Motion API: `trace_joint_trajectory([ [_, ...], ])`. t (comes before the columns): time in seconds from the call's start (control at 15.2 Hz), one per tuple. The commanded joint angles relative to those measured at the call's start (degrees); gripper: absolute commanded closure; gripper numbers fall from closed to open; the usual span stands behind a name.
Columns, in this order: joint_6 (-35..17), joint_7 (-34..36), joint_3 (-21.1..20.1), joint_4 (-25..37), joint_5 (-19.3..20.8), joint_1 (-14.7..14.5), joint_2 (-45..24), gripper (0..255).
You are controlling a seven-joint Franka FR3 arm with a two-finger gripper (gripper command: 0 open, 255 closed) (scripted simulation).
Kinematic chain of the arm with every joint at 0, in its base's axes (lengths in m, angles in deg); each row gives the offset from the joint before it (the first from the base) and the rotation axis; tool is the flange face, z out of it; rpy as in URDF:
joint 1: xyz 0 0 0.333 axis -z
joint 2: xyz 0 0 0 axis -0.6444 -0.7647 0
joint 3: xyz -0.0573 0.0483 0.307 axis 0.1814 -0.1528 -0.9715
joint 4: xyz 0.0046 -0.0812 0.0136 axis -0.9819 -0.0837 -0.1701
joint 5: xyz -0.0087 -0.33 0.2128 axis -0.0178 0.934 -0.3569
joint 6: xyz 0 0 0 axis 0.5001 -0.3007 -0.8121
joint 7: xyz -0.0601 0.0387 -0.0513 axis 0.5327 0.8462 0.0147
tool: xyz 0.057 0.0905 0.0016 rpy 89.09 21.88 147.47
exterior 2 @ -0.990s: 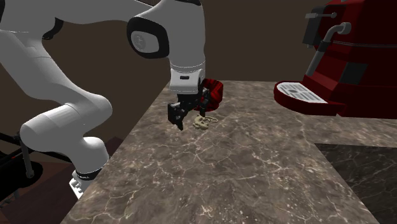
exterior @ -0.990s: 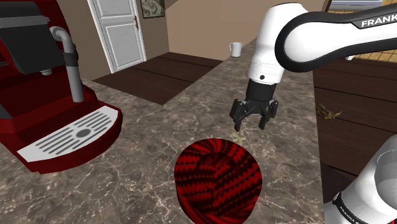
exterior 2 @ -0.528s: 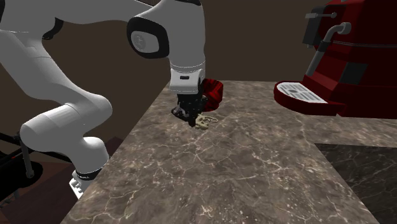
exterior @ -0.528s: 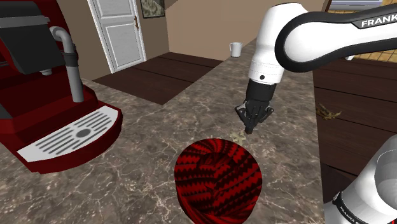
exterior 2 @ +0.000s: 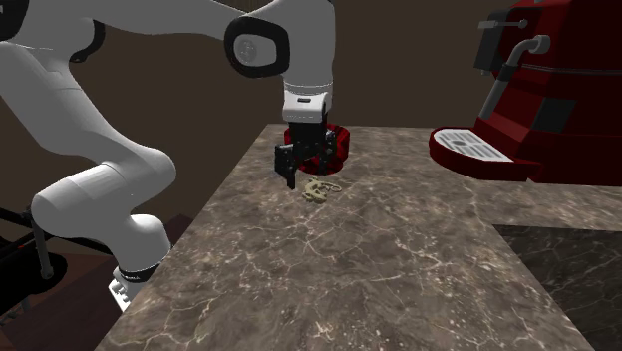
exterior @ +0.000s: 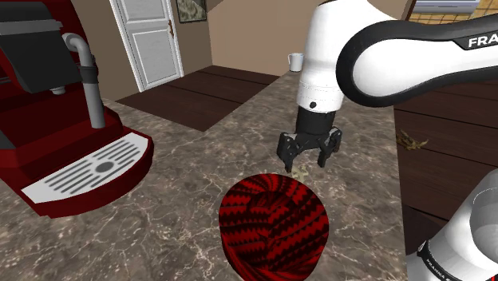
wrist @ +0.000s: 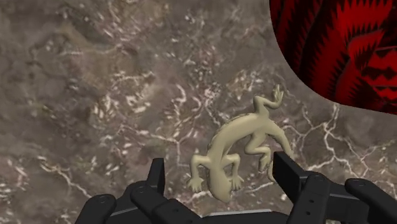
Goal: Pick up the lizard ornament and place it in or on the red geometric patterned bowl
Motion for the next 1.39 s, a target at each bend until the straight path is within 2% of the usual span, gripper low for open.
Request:
trace_joint_trajectory([
  [0.0, 1.0, 7.6, -5.5, 3.9, 3.7, 0.7, -3.0, 0],
  [0.13, 2.2, 13.4, -9.9, 7.3, 6.9, 1.5, -6.0, 0],
  [0.66, -3.8, 13.5, -10.8, 2.2, 6.7, 1.4, -6.9, 0],
  [1.12, -3.8, 13.5, -10.8, 2.2, 6.7, 1.4, -6.9, 0],
  [1.19, -3.8, 13.5, -10.8, 2.2, 6.7, 1.4, -6.9, 255],
  [1.32, -3.8, 13.5, -10.8, 2.2, 6.7, 1.5, -6.9, 255],
])
